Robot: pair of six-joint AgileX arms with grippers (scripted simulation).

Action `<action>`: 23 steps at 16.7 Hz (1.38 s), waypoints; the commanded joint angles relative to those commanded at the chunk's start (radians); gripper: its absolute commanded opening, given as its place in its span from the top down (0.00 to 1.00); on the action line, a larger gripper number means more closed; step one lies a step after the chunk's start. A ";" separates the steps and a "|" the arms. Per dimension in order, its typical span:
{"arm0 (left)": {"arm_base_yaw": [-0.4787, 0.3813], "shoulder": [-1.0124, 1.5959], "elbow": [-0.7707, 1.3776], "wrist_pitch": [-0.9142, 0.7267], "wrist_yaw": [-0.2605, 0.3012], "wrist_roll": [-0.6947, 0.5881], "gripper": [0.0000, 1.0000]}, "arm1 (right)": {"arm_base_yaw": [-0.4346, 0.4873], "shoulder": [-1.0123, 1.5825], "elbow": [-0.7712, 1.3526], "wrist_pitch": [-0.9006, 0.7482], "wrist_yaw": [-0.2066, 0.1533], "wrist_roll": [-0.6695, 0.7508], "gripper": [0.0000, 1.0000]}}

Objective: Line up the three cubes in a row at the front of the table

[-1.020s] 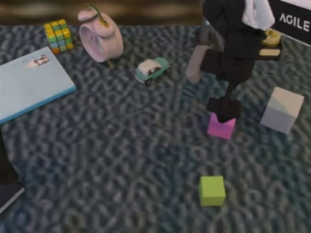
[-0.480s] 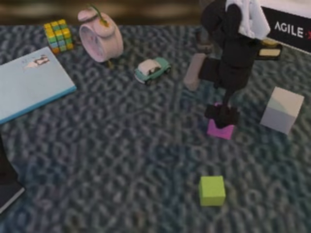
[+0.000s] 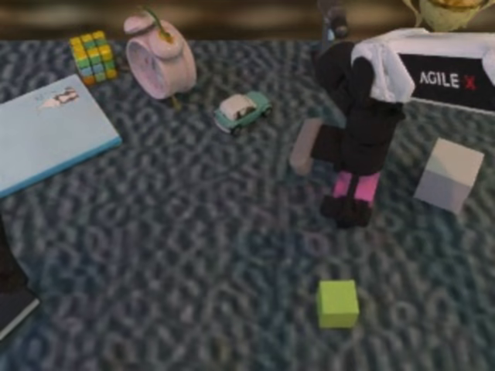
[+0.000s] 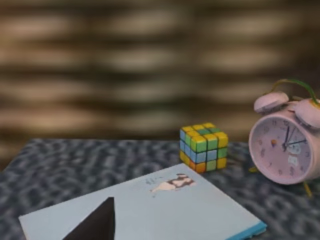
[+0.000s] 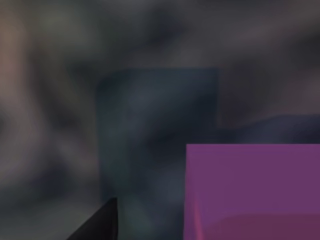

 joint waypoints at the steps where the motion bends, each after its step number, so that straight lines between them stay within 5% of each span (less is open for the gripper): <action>1: 0.000 0.000 0.000 0.000 0.000 0.000 0.00 | 0.000 0.000 0.000 0.000 0.000 0.000 0.00; 2: 0.000 0.000 0.000 0.000 0.000 0.000 0.00 | 0.000 0.000 0.000 0.000 0.000 0.000 0.00; 15: 0.000 0.000 0.000 0.000 0.000 0.000 0.00 | 0.000 0.000 0.000 0.000 0.000 0.000 0.98; 23: 0.000 0.000 0.000 0.000 0.000 0.000 0.00 | 0.000 0.000 0.000 0.000 0.000 0.000 1.00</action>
